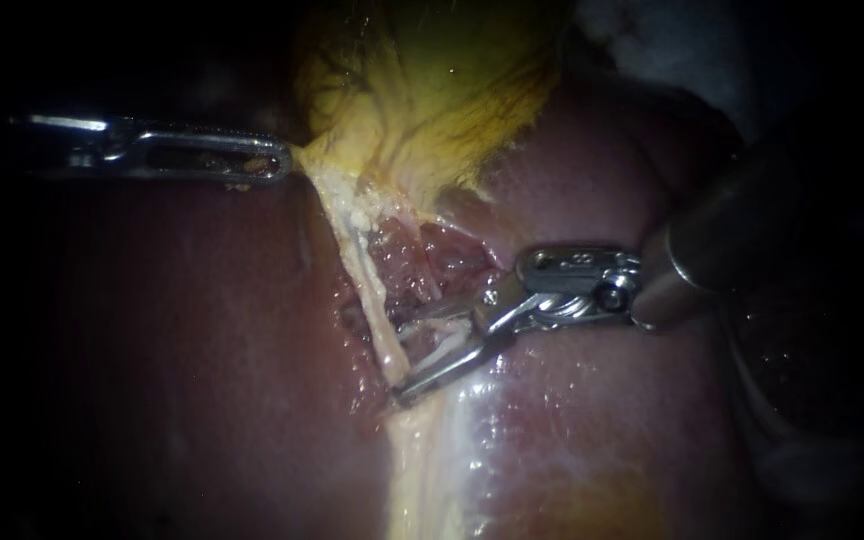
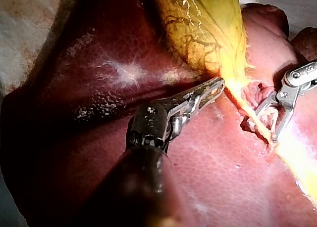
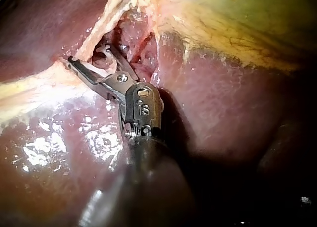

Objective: Clipping first clip left tube

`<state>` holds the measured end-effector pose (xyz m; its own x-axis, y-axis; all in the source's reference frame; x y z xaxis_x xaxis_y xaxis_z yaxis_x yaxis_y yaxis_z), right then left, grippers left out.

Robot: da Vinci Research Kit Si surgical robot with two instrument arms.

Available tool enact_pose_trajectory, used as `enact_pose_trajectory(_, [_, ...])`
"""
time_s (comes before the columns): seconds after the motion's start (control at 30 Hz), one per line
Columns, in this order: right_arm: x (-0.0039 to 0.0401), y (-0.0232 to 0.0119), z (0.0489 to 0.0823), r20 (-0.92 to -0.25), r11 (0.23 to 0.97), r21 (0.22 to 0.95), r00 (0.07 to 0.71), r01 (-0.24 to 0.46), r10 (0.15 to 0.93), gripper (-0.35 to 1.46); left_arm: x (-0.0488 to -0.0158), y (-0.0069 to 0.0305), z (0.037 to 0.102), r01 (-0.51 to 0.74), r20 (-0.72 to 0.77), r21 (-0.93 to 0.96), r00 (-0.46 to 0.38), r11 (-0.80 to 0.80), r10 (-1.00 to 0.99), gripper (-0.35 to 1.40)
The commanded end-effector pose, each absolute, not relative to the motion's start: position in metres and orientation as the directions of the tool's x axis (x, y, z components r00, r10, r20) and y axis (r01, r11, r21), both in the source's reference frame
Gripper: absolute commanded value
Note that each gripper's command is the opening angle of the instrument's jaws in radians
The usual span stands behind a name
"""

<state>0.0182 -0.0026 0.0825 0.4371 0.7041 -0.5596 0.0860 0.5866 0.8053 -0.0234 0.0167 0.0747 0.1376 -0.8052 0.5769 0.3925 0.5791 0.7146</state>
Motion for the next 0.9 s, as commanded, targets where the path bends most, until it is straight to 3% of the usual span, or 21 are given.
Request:
enact_pose_trajectory(0.03, [0.0182,-0.0026,0.0823,-0.562,0.582,0.807,0.432,0.099,0.706,0.55,-0.0234,0.0167,0.0746,0.392,0.577,0.715,0.138,0.579,-0.805,-0.35])
enact_pose_trajectory(0.6, [0.0203,-0.0042,0.0812,-0.536,0.468,0.844,0.376,0.262,0.756,0.54,-0.0234,0.0167,0.0746,0.392,0.577,0.715,0.138,0.579,-0.805,-0.35])
enact_pose_trajectory(0.9, [0.0212,-0.0053,0.0802,-0.49,0.394,0.852,0.262,0.344,0.831,0.54,-0.0234,0.0167,0.0746,0.392,0.577,0.715,0.138,0.579,-0.805,-0.35])
